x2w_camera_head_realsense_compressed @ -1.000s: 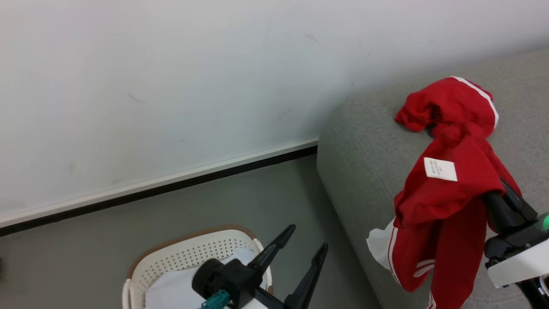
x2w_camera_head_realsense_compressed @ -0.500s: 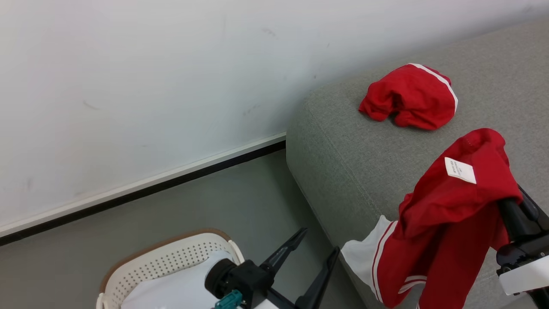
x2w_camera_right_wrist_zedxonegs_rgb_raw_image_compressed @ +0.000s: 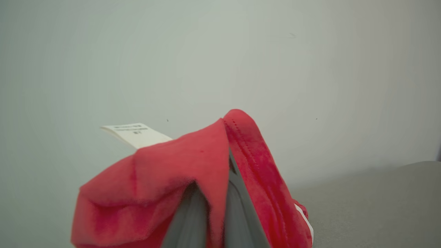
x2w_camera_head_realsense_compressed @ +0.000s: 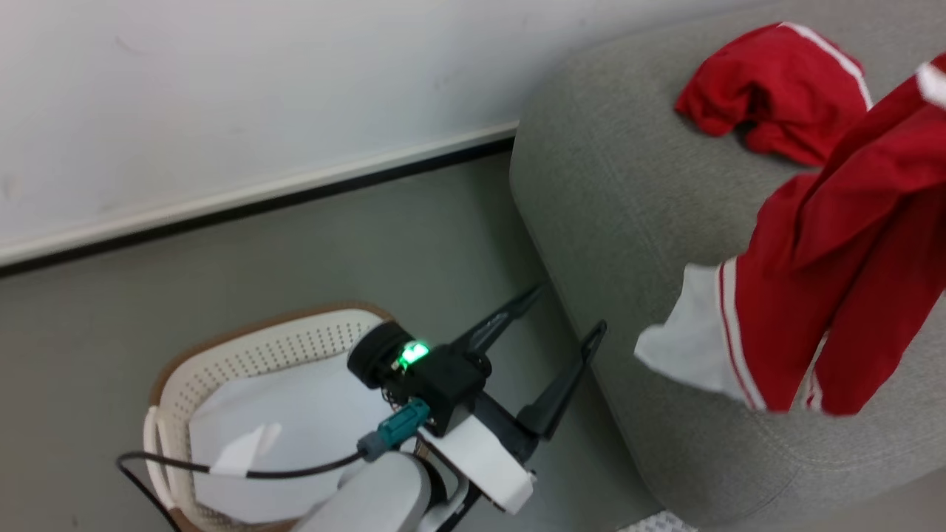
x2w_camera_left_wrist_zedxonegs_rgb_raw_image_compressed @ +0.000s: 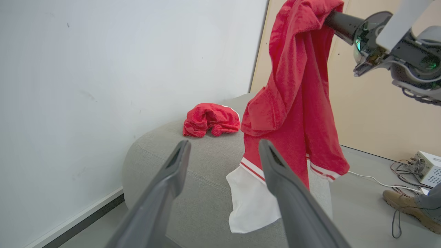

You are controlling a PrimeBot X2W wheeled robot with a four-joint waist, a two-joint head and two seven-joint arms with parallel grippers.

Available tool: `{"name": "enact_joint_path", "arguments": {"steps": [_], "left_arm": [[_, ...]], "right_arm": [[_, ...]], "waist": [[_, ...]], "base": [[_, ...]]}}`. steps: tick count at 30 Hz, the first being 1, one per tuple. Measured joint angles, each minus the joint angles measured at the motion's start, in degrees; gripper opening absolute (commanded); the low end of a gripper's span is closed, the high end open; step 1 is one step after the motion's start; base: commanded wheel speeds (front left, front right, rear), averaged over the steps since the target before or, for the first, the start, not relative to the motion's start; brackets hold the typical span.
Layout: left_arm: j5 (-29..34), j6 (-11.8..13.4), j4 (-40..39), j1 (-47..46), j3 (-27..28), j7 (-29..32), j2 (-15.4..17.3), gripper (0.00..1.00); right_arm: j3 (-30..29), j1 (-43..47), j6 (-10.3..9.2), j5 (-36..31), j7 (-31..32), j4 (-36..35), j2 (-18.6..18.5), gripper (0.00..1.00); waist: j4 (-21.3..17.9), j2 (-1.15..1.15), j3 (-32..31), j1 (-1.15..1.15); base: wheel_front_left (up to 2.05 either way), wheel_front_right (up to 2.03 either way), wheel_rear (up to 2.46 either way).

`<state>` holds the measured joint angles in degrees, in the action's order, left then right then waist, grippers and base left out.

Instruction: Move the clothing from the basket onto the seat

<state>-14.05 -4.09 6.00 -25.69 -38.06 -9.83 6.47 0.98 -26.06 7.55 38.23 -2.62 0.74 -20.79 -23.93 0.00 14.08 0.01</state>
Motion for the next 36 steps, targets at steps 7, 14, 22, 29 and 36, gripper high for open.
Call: {"name": "enact_joint_path", "arguments": {"steps": [7, 14, 22, 29, 36], "left_arm": [[2.40, -0.42, -2.35, -7.92, 1.37, 2.41, 2.08, 1.00], [2.86, -0.65, -3.60, -11.42, 1.82, 2.61, 2.76, 1.00], [2.91, 0.20, -5.64, -11.32, 1.92, 2.69, 3.75, 1.00], [3.48, 1.46, -7.14, -9.98, 1.10, 4.19, 4.65, 1.00], [3.44, 3.01, -7.89, -7.89, 1.71, 4.36, 5.50, 1.00]], "right_arm": [[-9.34, -20.00, 0.00, -2.61, 1.66, 7.44, -1.90, 0.00], [-19.64, -41.96, 0.00, -8.96, 5.33, 17.84, -12.43, 0.00], [-27.24, -51.41, 0.01, -18.91, 6.76, 30.97, -20.43, 0.00], [-31.30, -45.07, 0.01, -22.84, 0.36, 44.10, -14.95, 0.00], [-30.72, -41.35, 0.01, -25.97, -4.11, 51.49, -10.87, 1.00]], "waist": [[3.58, 0.00, 11.13, 0.01], [8.85, 0.00, 20.76, 0.02], [14.96, 0.00, 28.45, 0.01], [16.70, 0.01, 33.82, 0.01], [16.31, 0.00, 32.12, 0.00]], "base": [[0.00, 0.00, 0.00], [0.00, 0.00, 0.00], [0.00, 0.00, 0.00], [0.00, 0.00, 0.00], [0.00, 0.00, 0.00]]}}
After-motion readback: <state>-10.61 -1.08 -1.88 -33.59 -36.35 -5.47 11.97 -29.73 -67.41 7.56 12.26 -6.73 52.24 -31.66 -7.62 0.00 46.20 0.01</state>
